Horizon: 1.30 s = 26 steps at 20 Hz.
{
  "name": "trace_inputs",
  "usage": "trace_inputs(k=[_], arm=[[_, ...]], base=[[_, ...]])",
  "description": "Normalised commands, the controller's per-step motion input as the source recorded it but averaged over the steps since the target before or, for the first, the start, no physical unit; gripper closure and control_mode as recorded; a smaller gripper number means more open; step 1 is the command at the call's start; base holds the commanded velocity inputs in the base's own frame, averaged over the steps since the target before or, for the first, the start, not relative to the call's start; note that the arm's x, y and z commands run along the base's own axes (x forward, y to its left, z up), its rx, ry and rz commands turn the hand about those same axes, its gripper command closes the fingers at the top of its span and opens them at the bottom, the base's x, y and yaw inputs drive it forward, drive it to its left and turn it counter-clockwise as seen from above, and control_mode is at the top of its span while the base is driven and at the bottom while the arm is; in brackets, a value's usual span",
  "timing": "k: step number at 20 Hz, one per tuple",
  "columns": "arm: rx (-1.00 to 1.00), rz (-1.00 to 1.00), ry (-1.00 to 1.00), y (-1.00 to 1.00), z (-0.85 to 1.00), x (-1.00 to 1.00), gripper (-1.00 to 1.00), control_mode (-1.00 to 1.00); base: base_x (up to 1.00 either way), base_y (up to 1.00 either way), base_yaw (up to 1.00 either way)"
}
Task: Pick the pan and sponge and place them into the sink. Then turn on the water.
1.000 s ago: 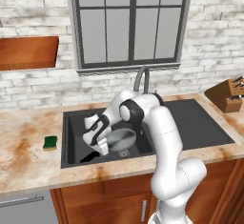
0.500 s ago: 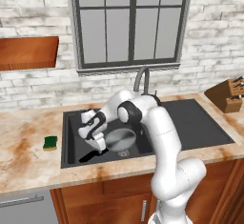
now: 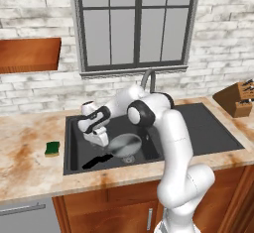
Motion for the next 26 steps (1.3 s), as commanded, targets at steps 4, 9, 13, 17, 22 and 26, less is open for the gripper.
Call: trace_inputs(k=[4,9,13,17,22,26], arm=[[0.06,0.19,-0.07,-0.01,0.52,-0.51,-1.00,-1.00],[0.02,0.22,-0.13,-0.21,0.61,-0.59,-1.00,-1.00],[0.03,0.26,-0.15,-0.28,0.84,-0.54,-1.00,-1.00],[0.13,0.30,-0.12,-0.29,0.83,-0.44,-1.00,-1.00],[0.20,0.32,-0.04,-0.11,0.41,-0.16,-1.00,-1.00],[0.14,0.23,0.00,0.00,0.02,0.00,-1.00,-1.00]], base=[[0.00,0.00,0.00],[0.00,0.00,0.00],[0.00,0.00,0.00],[0.00,0.00,0.00],[0.00,0.00,0.00],[0.00,0.00,0.00]])
